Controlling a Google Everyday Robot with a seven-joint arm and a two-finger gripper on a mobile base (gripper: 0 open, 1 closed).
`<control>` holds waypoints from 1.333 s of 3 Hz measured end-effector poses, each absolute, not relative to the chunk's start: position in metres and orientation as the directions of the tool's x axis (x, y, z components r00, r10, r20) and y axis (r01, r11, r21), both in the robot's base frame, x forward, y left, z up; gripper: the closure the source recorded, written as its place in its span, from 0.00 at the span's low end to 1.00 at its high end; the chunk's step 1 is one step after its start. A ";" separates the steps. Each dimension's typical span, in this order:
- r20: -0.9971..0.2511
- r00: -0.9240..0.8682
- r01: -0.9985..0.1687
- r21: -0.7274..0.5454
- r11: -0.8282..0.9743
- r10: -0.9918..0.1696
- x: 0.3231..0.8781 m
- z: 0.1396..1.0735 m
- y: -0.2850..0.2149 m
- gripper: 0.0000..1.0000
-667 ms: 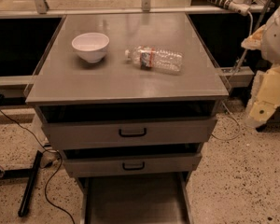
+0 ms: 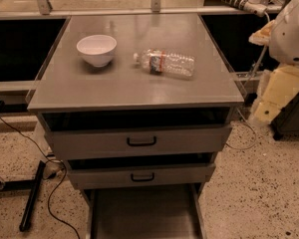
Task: Place water bottle into bottom drawer
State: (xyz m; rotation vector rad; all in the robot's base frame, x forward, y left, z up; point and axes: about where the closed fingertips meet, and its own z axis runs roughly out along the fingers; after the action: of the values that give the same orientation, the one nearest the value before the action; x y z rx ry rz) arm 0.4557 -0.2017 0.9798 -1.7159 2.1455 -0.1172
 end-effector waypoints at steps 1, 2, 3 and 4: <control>-0.322 -0.118 -0.908 -0.349 0.233 -0.939 0.469 0.978 -0.191 0.00; -0.436 -0.059 -0.889 -0.386 0.246 -0.898 0.490 0.973 -0.178 0.00; -0.557 0.002 -0.890 -0.380 0.253 -0.831 0.517 0.969 -0.155 0.00; -0.557 0.002 -0.890 -0.380 0.253 -0.831 0.517 0.969 -0.155 0.00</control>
Offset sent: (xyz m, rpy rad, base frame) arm 0.0647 0.0394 -0.0123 0.3565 -0.2345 0.1109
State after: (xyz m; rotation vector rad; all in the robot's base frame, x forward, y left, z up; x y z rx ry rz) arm 0.5169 -0.1546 0.9691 -1.5729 1.8186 0.1064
